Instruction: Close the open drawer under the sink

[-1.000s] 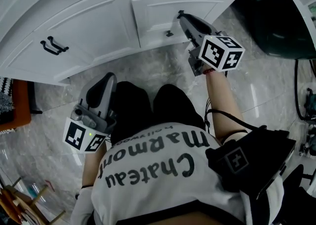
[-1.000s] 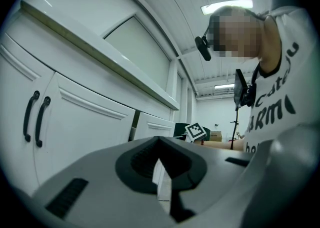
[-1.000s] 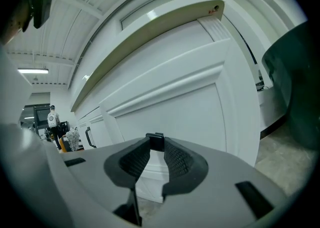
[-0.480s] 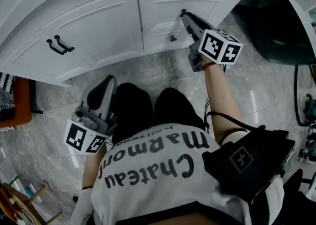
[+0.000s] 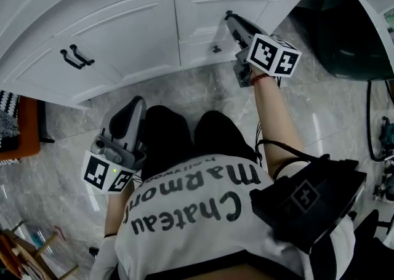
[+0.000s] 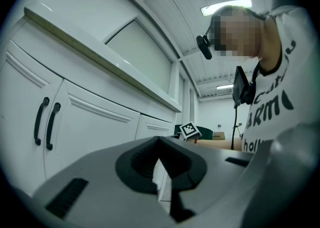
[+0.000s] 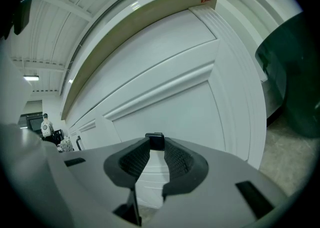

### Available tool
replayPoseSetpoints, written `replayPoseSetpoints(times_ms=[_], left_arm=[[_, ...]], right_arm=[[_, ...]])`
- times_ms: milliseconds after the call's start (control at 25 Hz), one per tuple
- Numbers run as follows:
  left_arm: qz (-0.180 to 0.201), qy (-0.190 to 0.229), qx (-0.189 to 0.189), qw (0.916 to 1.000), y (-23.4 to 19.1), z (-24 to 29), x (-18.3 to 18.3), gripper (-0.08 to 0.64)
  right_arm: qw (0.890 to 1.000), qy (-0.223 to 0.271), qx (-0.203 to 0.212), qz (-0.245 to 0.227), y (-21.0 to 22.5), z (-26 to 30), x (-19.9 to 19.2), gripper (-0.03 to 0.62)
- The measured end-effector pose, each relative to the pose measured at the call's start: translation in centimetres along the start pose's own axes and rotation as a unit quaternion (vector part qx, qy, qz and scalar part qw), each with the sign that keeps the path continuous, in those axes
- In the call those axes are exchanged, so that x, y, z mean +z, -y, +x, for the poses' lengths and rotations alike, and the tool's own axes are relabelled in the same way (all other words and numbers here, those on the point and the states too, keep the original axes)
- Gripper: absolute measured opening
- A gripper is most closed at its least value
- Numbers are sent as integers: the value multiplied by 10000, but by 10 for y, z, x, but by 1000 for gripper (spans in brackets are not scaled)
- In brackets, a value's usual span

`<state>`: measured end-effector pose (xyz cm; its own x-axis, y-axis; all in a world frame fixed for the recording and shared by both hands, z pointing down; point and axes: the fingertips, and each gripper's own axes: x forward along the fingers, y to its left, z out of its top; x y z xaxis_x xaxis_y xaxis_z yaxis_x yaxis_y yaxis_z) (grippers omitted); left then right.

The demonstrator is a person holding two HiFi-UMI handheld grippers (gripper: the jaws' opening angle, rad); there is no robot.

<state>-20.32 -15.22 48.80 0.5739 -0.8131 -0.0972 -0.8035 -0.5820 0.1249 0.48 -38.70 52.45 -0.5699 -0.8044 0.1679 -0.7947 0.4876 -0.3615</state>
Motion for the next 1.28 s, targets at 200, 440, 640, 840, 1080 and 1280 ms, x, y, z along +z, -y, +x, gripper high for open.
replayPoseSetpoints(times_ms=[200, 440, 640, 840, 1080, 1280], left_arm=[[-29, -11, -14, 10000, -1, -1, -6, 8], [-103, -87, -27, 9999, -1, 0, -14, 8], [-96, -149, -71, 9998, -1, -3, -14, 8], [-106, -314, -413, 9986, 1, 7, -21, 8], [-652, -782, -810, 9915, 11, 18, -17, 8], [-1007, -1062, -854, 9855, 27, 27, 14, 8]], right_arm=[[10000, -61, -31, 21, 2, 1, -2, 100], [9999, -120, -21, -26, 0, 2, -2, 106], [9998, -104, 114, -104, -8, -2, 2, 112], [9996, -112, 167, -205, -6, 2, 4, 115], [9996, -247, 146, -57, -7, 1, 3, 115], [9977, -540, 264, 314, -7, 1, 5, 118]])
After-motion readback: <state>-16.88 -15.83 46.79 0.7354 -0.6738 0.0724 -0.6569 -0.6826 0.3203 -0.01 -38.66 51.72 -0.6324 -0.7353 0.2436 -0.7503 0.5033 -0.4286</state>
